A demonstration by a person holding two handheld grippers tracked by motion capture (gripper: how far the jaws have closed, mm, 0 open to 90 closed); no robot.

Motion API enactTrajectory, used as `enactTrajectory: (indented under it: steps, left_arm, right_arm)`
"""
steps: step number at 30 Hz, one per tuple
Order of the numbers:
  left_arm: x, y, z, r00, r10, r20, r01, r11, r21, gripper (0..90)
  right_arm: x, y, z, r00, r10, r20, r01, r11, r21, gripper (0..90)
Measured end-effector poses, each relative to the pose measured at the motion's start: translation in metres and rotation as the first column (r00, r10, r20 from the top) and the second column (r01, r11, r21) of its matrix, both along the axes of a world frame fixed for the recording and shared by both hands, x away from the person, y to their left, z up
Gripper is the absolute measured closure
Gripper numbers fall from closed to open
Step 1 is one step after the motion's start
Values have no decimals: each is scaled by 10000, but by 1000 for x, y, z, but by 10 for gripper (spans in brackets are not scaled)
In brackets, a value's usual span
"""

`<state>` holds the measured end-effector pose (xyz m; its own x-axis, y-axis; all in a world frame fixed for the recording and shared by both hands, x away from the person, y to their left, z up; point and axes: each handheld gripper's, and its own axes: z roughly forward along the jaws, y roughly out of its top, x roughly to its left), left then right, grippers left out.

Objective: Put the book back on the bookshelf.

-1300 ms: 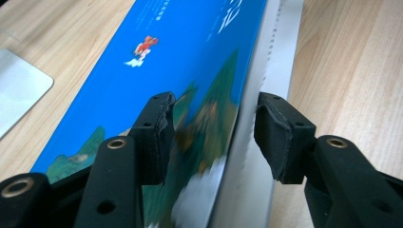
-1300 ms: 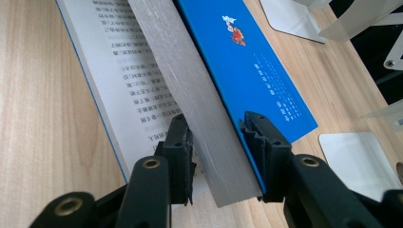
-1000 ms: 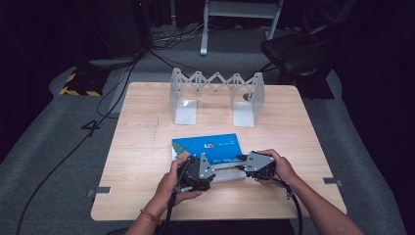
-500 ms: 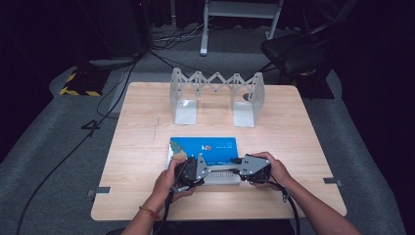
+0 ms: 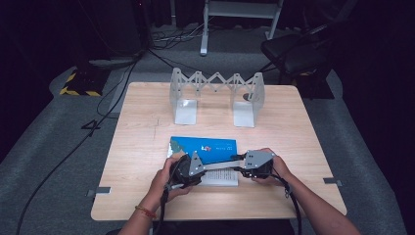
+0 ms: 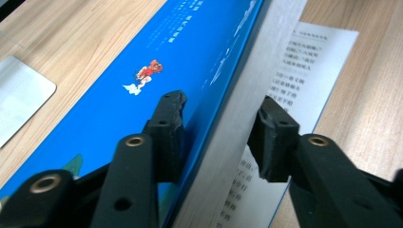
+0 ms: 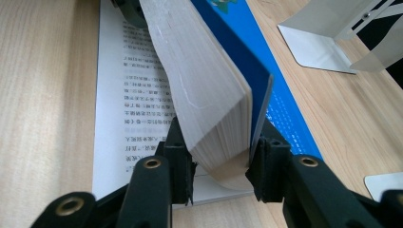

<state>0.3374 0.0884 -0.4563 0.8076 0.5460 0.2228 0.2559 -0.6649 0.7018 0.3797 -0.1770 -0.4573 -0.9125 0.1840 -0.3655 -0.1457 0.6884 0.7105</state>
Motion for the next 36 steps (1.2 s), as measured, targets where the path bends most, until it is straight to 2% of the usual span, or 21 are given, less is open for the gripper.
enactTrajectory:
  steps: [3, 4, 5, 7, 8, 9, 12, 13, 14, 16, 17, 21, 25, 27, 28, 29, 32, 36]
  left_arm:
    - [-3, -5, 1, 9997, 174, -166, -176, 9998, -92, 465]
    - [-5, -9, 1, 9999, 134, -44, -133, 9998, 161, 452]
    - [-7, -11, 1, 9999, 109, -2, -109, 9997, 236, 450]
    - [-7, -12, 1, 9999, 132, 46, -134, 9996, 249, 464]
    - [-7, -11, 1, 9997, 211, 118, -214, 9994, 289, 516]
    - [-7, -10, 1, 9997, 213, 111, -215, 9994, 259, 526]
    - [-7, -5, 0, 9995, -108, 288, 101, 9997, 231, 559]
    - [-6, -4, 0, 9992, -266, 313, 261, 9995, 167, 593]
    - [-5, -2, -1, 9991, -348, 248, 345, 9993, 108, 593]
    - [-2, 0, -1, 9987, -489, 121, 489, 9988, -38, 603]
    - [-2, 1, -2, 9987, -488, 124, 489, 9988, -80, 603]
    - [-5, -3, -3, 9996, -255, 155, 258, 9995, -157, 574]
    - [-6, -10, -3, 9997, -217, 145, 219, 9997, -135, 430]
    - [-7, -13, -2, 9996, -156, 225, 158, 9998, -89, 414]
    - [-7, -13, -1, 9996, -67, 267, 71, 9999, -146, 414]
    - [-7, -13, 0, 9987, -15, 510, 26, 9998, -205, 475]
    - [-7, -13, 1, 9988, -156, 468, 163, 9998, -141, 539]
    - [-7, -13, 1, 9989, -189, 430, 198, 9996, -195, 546]
  right_arm:
    - [-6, 4, 2, 9995, -271, -161, 271, 9996, -25, 661]
    - [-12, 6, 3, 9988, -451, -207, 450, 9990, -40, 666]
    - [-15, 8, 4, 9987, -474, -208, 473, 9988, -82, 667]
    - [-20, 10, 5, 9981, -578, -201, 575, 9983, -135, 671]
    - [-22, 11, 6, 9983, -572, -125, 570, 9982, -161, 673]
    - [-23, 11, 6, 9984, -557, -136, 555, 9984, -128, 673]
    - [-24, 11, 7, 9986, -514, -122, 514, 9987, -2, 670]
    - [-21, 7, 6, 9992, -300, -270, 314, 9981, 525, 645]
    - [-21, 7, 6, 9992, -300, -270, 314, 9981, 525, 645]
    - [-13, -1, 3, 9961, 141, -872, -13, 9894, 1452, 636]
    - [-11, -2, 2, 9948, 279, -976, -125, 9879, 1546, 640]
    - [-11, 1, 7, 9952, 341, -914, -231, 9927, 1187, 660]
    - [-15, 6, 10, 9962, 168, -857, -82, 9950, 991, 674]
    - [-17, 9, 13, 9963, -1, -859, 78, 9959, 903, 676]
    - [-17, 9, 13, 9963, -1, -859, 78, 9959, 903, 676]
    - [-19, 11, 15, 9954, -117, -948, 203, 9957, 905, 676]
    - [-20, 12, 16, 9949, -228, -987, 316, 9956, 879, 676]
    - [-24, 14, 18, 9943, -423, -975, 499, 9958, 766, 676]
